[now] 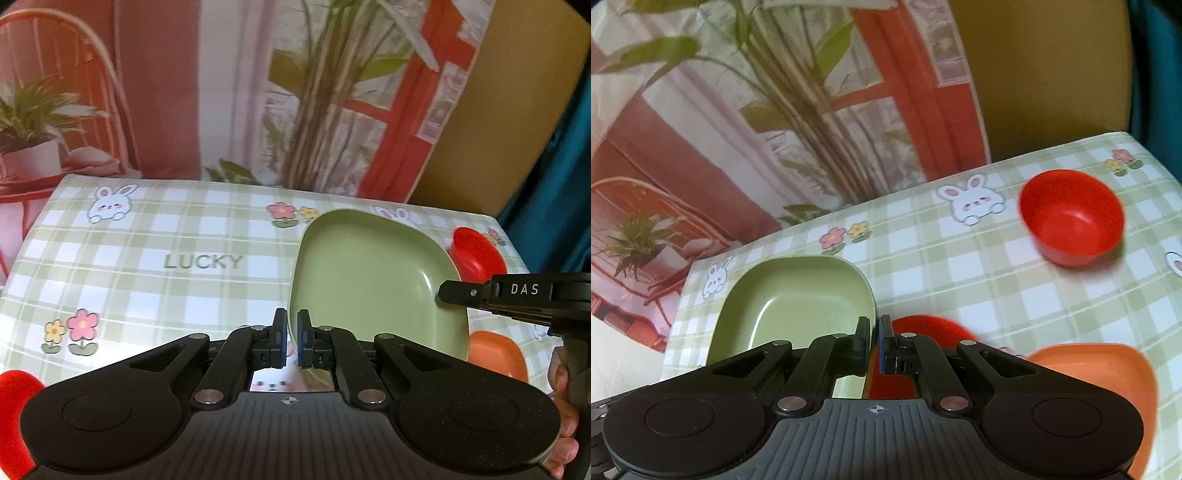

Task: Organize plates and bowls

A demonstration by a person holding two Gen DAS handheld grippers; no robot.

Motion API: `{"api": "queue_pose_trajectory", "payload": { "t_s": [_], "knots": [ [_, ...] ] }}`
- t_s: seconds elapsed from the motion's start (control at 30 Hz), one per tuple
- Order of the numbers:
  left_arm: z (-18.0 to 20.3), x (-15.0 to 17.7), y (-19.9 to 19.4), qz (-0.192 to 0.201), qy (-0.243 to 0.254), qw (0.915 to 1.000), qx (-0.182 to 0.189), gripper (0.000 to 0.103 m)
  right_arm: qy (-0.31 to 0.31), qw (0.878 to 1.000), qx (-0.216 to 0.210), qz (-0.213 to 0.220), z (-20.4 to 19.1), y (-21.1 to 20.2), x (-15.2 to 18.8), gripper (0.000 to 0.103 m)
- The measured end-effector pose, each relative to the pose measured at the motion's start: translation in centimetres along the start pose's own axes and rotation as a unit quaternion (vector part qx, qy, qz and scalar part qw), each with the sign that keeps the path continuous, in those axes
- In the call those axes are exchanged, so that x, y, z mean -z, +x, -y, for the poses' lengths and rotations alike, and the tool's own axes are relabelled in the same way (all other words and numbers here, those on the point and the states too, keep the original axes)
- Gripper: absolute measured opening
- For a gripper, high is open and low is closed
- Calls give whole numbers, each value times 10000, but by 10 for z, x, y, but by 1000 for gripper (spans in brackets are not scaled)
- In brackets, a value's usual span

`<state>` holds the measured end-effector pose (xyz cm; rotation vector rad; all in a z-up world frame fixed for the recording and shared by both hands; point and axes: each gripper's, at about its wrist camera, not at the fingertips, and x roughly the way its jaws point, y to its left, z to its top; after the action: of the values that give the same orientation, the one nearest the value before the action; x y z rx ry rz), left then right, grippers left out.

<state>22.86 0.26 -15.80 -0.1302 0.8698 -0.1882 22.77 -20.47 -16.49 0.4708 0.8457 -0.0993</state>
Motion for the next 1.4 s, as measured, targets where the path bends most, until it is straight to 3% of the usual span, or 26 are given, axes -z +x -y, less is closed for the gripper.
{"api": "queue_pose_trajectory", "payload": {
  "t_s": [0.6, 1.4],
  "knots": [
    [70, 12, -1, -68, 434, 9983, 372, 7, 347, 9988, 165, 311, 80, -47, -8, 4],
    [125, 40, -3, -336, 965, 9910, 862, 10, 613, 9966, 367, 398, 152, -82, 7, 4]
  ]
}}
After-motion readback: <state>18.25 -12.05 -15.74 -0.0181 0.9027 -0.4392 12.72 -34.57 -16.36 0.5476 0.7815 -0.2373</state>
